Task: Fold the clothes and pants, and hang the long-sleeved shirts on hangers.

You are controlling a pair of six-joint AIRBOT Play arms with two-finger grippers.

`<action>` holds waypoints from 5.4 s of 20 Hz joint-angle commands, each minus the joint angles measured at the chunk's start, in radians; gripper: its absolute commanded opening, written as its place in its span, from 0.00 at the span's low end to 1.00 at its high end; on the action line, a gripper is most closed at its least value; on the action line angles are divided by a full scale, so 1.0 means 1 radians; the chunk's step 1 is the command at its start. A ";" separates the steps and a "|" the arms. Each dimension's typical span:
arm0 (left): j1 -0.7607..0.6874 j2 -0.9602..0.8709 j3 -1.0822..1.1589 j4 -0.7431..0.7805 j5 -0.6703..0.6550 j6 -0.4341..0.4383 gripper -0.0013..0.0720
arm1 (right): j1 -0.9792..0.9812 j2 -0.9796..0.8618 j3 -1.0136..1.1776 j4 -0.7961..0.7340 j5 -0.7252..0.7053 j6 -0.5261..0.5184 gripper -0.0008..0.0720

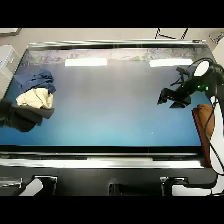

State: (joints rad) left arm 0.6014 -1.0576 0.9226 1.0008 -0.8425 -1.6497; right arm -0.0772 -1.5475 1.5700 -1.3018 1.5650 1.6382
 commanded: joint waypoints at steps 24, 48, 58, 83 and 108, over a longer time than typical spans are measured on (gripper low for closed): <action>-1.258 -0.397 0.201 -0.368 -0.057 0.154 1.00 | 0.001 0.280 0.000 -0.103 -0.011 -0.046 0.95; -1.433 -0.282 -0.353 -0.391 0.137 -0.030 0.07 | 0.132 -0.226 -0.220 0.340 -0.174 -0.185 0.94; -1.329 -0.098 -0.317 -0.057 0.056 -0.169 0.04 | 0.207 -0.179 -0.087 0.294 -0.239 -0.190 0.07; -0.703 0.446 0.492 0.590 -0.232 -0.232 0.05 | -0.127 0.665 0.381 0.002 -0.139 -0.078 0.08; -0.428 -0.555 0.438 0.150 -0.677 0.195 0.70 | -0.373 -0.116 0.052 0.094 -0.157 -0.079 0.70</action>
State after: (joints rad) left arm 0.0502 -1.6131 1.3651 1.1477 -1.2392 -1.5223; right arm -0.3351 -1.6768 1.6112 -1.1198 1.1797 1.6073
